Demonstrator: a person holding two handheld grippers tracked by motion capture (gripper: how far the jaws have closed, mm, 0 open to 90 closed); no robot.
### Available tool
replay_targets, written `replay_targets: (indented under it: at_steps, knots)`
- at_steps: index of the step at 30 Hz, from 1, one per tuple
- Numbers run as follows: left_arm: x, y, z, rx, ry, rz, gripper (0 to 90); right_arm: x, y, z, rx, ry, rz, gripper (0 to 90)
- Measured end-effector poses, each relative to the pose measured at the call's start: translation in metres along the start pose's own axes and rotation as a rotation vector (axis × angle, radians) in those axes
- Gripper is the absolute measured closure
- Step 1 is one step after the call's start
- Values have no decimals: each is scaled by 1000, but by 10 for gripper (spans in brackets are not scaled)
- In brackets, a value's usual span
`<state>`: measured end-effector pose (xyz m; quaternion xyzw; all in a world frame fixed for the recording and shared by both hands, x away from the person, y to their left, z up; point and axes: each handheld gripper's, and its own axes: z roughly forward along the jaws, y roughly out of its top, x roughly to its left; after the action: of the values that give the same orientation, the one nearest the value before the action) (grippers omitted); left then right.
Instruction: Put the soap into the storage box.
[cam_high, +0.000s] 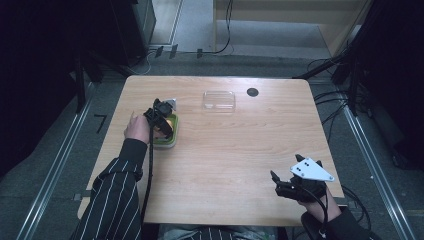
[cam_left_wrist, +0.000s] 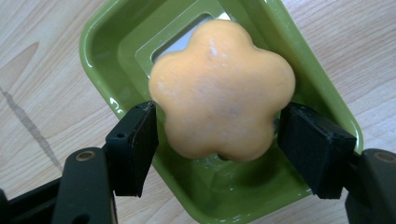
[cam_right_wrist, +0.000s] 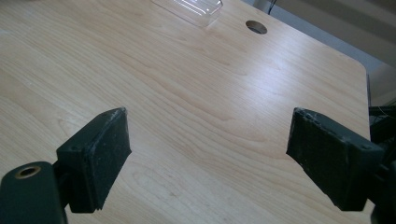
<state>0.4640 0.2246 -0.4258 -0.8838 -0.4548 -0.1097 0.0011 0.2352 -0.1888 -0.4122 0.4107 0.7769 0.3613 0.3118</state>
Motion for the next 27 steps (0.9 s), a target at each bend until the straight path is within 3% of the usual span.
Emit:
replay_targets:
  at_steps: [12, 21, 27]
  knots:
    - [3, -6, -12, -15, 18, -36, 143, 1, 1, 0, -4, 1, -2, 137]
    - [1, -16, -28, -19, -12, -51, 134, 1, 0, -1, -5, 2, 2, 137]
    - [-6, -24, -37, -20, 0, -42, 122, 1, 1, -1, -6, -1, -4, 137]
